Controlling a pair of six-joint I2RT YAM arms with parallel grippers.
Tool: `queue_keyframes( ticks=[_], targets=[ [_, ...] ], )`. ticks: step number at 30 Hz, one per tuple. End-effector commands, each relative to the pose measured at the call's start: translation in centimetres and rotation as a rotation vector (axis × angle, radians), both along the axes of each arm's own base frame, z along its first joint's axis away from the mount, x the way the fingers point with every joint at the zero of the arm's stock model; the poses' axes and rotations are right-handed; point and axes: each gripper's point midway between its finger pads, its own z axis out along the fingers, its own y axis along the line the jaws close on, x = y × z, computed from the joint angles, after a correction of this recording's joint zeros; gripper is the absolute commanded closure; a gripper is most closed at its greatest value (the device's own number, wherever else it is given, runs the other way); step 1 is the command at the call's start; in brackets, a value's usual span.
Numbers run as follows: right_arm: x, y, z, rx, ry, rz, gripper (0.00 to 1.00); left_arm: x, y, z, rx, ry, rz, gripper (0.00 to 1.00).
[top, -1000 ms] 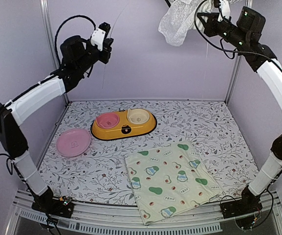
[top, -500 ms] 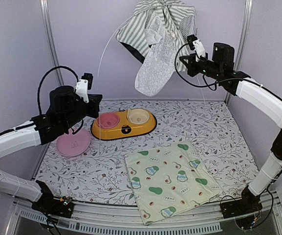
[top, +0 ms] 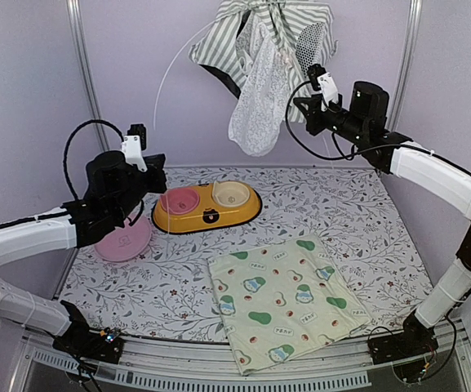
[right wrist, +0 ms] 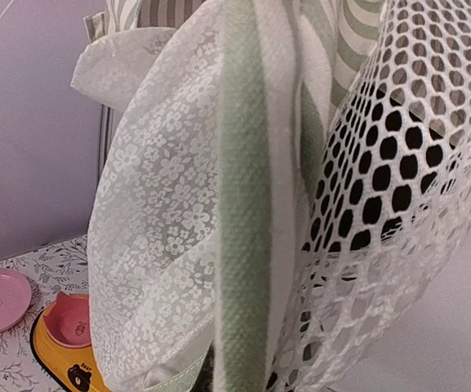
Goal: Set up the pet tent
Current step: Place the tent pole in the tent.
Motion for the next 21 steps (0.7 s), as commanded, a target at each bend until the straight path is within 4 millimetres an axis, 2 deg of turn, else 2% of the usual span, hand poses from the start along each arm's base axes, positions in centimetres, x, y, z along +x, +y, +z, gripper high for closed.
queue_keyframes(
  ticks=[1,7,16,21],
  targets=[
    [1.0,-0.4,-7.8,-0.149,0.160,-0.056,1.00,-1.0,1.8,-7.5,0.159,0.202,0.069,1.00],
    [2.1,-0.4,-6.2,-0.167,0.089,-0.083,1.00,-1.2,1.8,-5.9,0.185,0.132,0.051,1.00],
    [3.8,0.2,-4.1,-0.173,0.033,-0.102,1.00,-1.5,1.8,-6.1,0.247,0.101,0.031,1.00],
    [4.3,0.2,-1.6,-0.176,-0.021,-0.117,1.00,-1.7,2.5,-3.9,0.270,0.046,0.052,1.00]
  ],
)
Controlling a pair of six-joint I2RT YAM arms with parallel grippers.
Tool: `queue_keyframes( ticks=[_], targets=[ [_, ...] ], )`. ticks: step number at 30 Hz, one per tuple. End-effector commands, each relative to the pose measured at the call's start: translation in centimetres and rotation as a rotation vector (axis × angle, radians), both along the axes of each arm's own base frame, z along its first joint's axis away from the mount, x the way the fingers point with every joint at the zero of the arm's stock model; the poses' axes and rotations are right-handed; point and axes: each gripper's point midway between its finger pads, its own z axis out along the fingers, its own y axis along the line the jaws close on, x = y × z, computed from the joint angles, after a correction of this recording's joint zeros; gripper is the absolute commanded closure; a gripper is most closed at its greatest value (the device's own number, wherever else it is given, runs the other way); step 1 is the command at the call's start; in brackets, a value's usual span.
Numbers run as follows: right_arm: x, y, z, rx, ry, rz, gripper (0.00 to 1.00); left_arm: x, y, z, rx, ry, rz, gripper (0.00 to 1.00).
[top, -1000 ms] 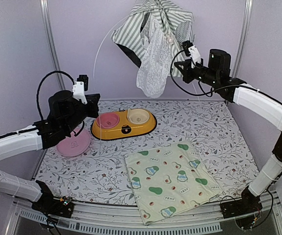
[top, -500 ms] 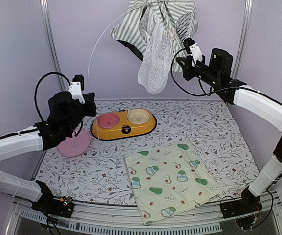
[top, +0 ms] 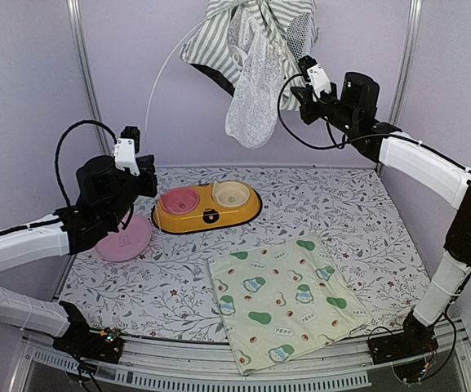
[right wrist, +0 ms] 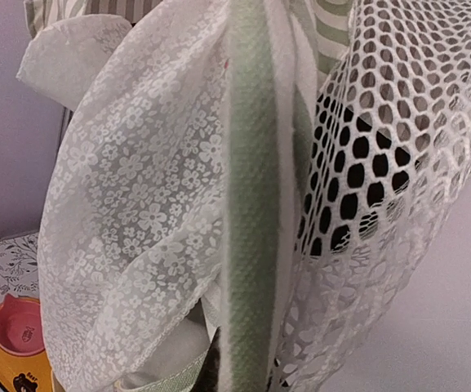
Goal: Set up the pet tent
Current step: Place the tent pole in the tent.
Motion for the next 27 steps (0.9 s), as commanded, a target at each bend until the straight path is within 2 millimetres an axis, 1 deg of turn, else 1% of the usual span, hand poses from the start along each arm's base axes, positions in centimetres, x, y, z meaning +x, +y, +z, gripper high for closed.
queue_keyframes(
  ticks=[1,4,7,10,13,16,21,23,27],
  targets=[
    [1.4,-0.2,-2.8,-0.103,0.080,-0.037,1.00,-0.8,0.3,-4.1,0.170,0.112,-0.004,1.00],
    [1.3,-0.1,-0.9,-0.119,0.031,-0.015,1.00,-0.9,1.1,-1.5,0.191,0.057,0.034,1.00],
    [1.6,-0.2,1.3,-0.115,-0.002,0.017,1.00,-1.3,2.1,1.0,0.203,0.010,0.070,1.00],
    [2.0,-0.7,3.2,-0.107,-0.027,0.024,1.00,-1.9,3.0,2.8,0.209,-0.026,0.094,1.00],
    [2.2,-0.7,4.4,-0.105,-0.030,0.029,1.00,-2.3,3.8,3.9,0.206,-0.048,0.120,1.00],
    [2.2,-0.7,4.8,-0.108,-0.016,0.032,1.00,-2.3,4.0,4.4,0.203,-0.058,0.126,1.00],
    [2.5,-1.3,4.4,-0.114,0.005,-0.004,1.00,-1.6,3.1,4.0,0.228,-0.054,0.111,1.00],
    [3.0,-1.4,3.9,-0.122,0.010,-0.022,1.00,-1.2,2.3,3.9,0.237,-0.055,0.085,1.00],
    [3.4,-0.7,1.9,-0.138,0.062,0.004,1.00,-0.6,0.4,2.5,0.228,-0.026,0.009,1.00]
  ],
)
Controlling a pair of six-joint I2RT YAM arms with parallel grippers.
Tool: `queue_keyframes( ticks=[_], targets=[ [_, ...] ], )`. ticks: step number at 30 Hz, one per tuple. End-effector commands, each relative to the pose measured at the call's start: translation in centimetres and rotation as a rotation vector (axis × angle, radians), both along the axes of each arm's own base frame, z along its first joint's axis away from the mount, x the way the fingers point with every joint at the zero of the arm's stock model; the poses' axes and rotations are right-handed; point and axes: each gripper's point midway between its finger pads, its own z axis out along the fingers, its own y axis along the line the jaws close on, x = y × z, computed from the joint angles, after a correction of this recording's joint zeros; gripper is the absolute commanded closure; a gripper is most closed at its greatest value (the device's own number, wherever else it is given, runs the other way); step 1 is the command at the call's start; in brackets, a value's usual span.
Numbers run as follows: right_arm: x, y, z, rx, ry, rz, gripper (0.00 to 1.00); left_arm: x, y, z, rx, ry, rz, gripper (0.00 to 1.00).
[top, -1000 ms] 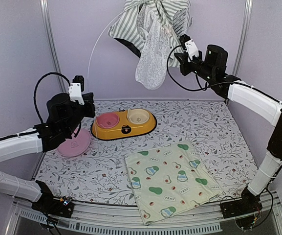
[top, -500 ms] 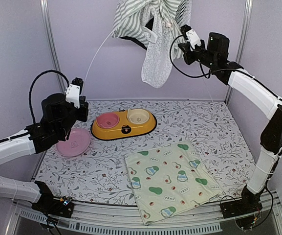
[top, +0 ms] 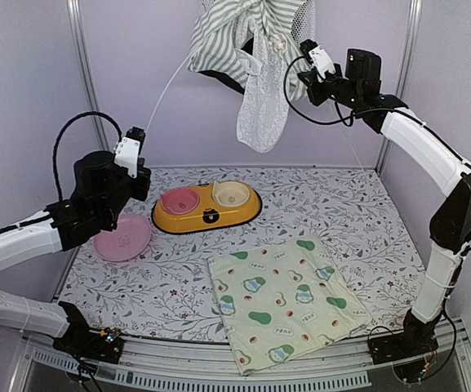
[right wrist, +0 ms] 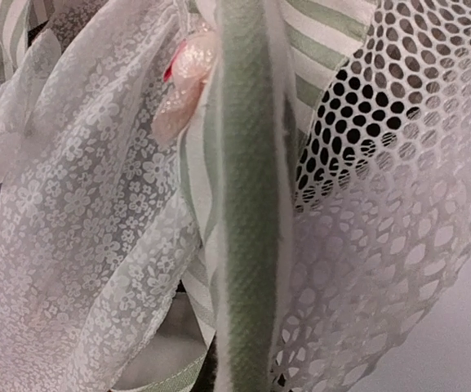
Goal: Set up the pet tent
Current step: Place the tent pole in the tent.
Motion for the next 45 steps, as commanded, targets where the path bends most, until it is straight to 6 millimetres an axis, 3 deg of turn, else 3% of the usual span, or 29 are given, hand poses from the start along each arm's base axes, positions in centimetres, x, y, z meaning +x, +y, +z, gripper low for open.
queue_keyframes(
  ticks=[1,7,12,17,33,37,45],
  targets=[
    [0.6,1.0,-2.3,-0.015,0.066,0.023,1.00,0.4,-2.7,1.6,-0.085,-0.034,-0.102,1.00],
    [0.0,2.6,-6.5,-0.016,0.116,-0.083,1.00,1.4,-3.7,-1.3,-0.081,0.030,-0.123,1.00],
    [-0.6,1.7,-8.0,0.002,0.102,-0.252,1.00,2.0,-5.2,-2.0,-0.078,0.062,-0.202,1.00],
    [-1.3,-0.5,-8.0,0.055,0.062,-0.336,1.00,2.6,-6.2,-2.0,-0.074,0.089,-0.235,1.00],
    [-4.0,-2.0,-5.1,0.136,0.008,-0.317,1.00,4.3,-8.5,-0.6,-0.091,0.100,-0.344,1.00],
    [-4.5,-2.4,-4.1,0.141,-0.010,-0.312,0.89,4.8,-8.3,0.0,-0.114,0.088,-0.366,1.00],
    [-5.3,-4.9,-1.0,0.250,0.087,-0.195,0.35,4.9,-9.0,0.8,-0.114,0.074,-0.426,1.00]
  ],
)
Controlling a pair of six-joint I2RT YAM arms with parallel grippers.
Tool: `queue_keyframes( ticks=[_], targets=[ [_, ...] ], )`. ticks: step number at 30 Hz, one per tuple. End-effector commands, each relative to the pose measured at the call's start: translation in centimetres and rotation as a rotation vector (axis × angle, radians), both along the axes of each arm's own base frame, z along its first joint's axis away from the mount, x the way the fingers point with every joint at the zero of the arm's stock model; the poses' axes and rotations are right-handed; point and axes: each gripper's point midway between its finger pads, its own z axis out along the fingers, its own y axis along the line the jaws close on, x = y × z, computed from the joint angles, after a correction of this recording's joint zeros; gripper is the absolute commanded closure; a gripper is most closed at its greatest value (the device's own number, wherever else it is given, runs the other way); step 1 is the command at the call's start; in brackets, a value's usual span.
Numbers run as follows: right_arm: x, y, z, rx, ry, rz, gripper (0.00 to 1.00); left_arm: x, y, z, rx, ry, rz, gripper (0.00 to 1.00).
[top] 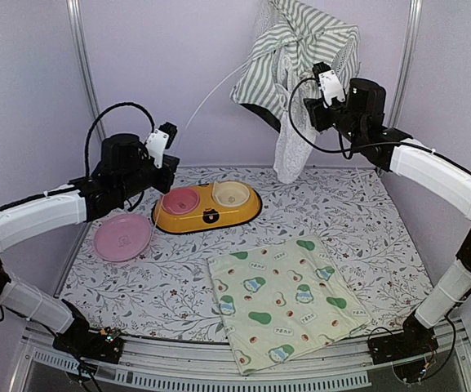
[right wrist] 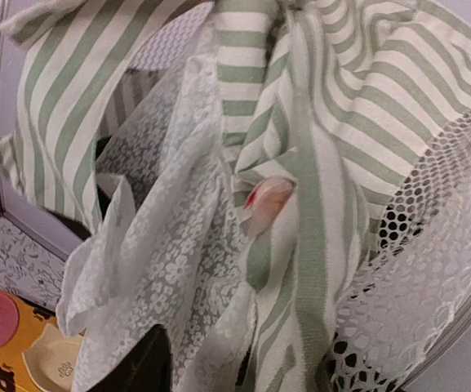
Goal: Set up the pet tent
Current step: Place the tent pole in the tent.
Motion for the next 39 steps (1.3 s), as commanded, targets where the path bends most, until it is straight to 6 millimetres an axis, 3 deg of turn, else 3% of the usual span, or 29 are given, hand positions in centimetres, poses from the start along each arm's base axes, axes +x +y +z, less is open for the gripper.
queue_keyframes(
  ticks=[1,5,9,12,20,25,27,31,34,39],
  targets=[
    [-1.5,-1.9,4.4,0.125,0.019,0.095,0.28,0.2,-1.8,3.9,-0.092,-0.086,-0.083,1.00],
    [-2.0,-4.3,6.2,0.182,0.053,0.079,0.10,0.6,-2.3,3.5,-0.093,-0.075,-0.094,1.00],
    [-2.1,-8.4,7.3,0.298,0.102,0.025,0.05,0.6,-2.7,3.3,-0.108,-0.071,-0.107,1.00],
    [-2.7,-10.0,8.7,0.394,0.101,0.016,0.04,0.4,-3.1,3.0,-0.117,-0.068,-0.127,1.00],
    [-2.7,-10.5,12.2,0.451,0.075,0.076,0.02,-0.2,-3.1,2.4,-0.122,-0.068,-0.140,1.00],
    [-2.8,-9.7,12.4,0.404,0.094,0.116,0.01,-0.2,-3.4,2.0,-0.108,-0.068,-0.144,1.00],
    [-3.0,-10.5,12.8,0.409,0.073,0.077,0.01,-0.3,-3.7,1.8,-0.103,-0.065,-0.147,1.00],
    [-3.0,-14.5,14.4,0.445,0.015,-0.045,0.01,-0.3,-3.6,1.4,-0.098,-0.061,-0.134,1.00],
    [-2.4,-15.1,14.8,0.492,0.036,-0.011,0.01,-0.3,-3.4,1.3,-0.098,-0.062,-0.120,1.00],
    [-1.3,-14.2,14.1,0.504,0.097,0.133,0.01,-0.3,-3.4,1.0,-0.096,-0.058,-0.119,1.00]
  ],
)
